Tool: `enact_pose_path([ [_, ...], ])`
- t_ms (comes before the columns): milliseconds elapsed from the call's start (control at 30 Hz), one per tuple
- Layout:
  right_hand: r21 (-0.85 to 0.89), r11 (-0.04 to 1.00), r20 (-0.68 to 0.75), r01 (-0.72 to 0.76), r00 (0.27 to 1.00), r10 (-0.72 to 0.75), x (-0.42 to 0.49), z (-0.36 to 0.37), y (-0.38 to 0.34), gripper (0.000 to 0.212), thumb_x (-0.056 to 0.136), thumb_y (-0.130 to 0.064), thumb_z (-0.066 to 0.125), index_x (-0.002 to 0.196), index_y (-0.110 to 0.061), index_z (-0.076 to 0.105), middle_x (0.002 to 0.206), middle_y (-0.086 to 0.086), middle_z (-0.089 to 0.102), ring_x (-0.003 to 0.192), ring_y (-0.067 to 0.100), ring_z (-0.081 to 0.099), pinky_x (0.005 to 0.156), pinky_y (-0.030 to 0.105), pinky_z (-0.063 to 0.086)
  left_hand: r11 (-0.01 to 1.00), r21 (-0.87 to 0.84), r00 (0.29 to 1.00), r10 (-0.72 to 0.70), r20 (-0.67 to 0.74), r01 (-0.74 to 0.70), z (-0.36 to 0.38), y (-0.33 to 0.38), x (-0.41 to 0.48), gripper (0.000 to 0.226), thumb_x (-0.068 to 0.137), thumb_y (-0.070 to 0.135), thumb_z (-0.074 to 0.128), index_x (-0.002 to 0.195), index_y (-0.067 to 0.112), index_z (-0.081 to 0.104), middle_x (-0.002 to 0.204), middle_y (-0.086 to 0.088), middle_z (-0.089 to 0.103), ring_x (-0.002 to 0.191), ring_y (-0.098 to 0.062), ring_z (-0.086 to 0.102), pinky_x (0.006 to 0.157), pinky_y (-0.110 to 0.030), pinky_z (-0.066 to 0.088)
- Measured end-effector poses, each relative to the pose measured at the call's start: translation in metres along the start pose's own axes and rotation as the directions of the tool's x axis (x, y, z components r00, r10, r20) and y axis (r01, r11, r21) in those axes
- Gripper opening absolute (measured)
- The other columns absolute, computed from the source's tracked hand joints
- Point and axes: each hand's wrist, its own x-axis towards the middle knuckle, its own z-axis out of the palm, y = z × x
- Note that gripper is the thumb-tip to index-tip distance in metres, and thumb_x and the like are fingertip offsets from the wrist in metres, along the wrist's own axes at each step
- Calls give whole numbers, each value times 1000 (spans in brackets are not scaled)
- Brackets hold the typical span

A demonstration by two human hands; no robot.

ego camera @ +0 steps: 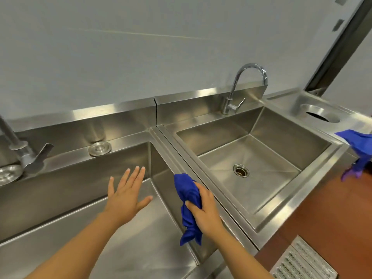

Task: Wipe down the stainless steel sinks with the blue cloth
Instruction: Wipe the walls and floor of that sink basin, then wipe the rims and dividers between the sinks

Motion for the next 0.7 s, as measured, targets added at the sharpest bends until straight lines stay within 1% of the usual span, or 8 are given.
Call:
enact_pose_path([
  [33,-5,1000,11,6,1000,-5,6,-11,6,55,92,-19,59,140,-35,37,129,-7,40,111,-6,41,84,3,32,1000,3,1000,-7,17,7,4,13,6,91,87,72,25,140,24,-31,158,10,-20,145,-13,-19,114,-51,-14],
  [100,-16,1000,21,10,1000,-10,21,-29,17,55,93,-19,58,141,-34,37,129,-6,40,109,-5,42,85,5,33,1000,12,1000,-6,29,5,15,37,14,94,71,82,4,138,27,-34,152,12,-27,143,-12,-22,113,-49,-15],
  [167,-31,999,12,9,1000,-8,35,-42,24,55,93,-19,58,142,-32,36,130,-5,40,109,1,43,92,13,33,1000,15,999,21,29,-22,23,55,17,97,62,79,-5,138,26,-33,150,13,-27,144,-13,-21,111,-47,-17],
  [233,-15,1000,11,-5,1000,6,42,-49,27,55,93,-18,58,143,-30,37,129,-3,40,109,5,43,93,18,34,998,29,998,47,39,-49,29,66,18,97,63,78,-3,141,25,-30,155,12,-22,143,-14,-22,109,-47,-19],
  [400,-33,999,16,7,1000,-6,43,-52,37,55,93,-18,59,142,-28,37,127,-6,42,106,-6,44,81,5,35,995,94,994,32,100,-42,32,75,31,100,60,77,-7,144,27,-27,156,10,-21,145,-16,-19,108,-47,-20],
  [467,-26,1000,0,-16,1000,16,35,-54,44,54,93,-19,59,141,-29,38,127,-7,42,106,-8,42,82,5,35,994,102,993,32,117,-44,36,76,35,101,59,76,-8,146,27,-26,158,9,-19,146,-16,-18,110,-48,-18],
  [567,-19,999,9,-51,999,51,29,-68,56,54,93,-19,58,141,-34,36,128,-8,40,107,-4,43,85,7,34,994,102,990,28,139,-42,47,79,35,100,60,77,-9,144,27,-28,159,8,-18,146,-15,-19,112,-51,-16],
  [700,-38,997,-8,-68,998,67,41,-89,66,56,94,-18,58,142,-33,35,123,-6,40,103,-8,42,80,1,34,995,101,988,-5,154,-10,52,83,39,99,60,79,-10,141,26,-33,155,11,-24,141,-11,-24,112,-51,-16],
])
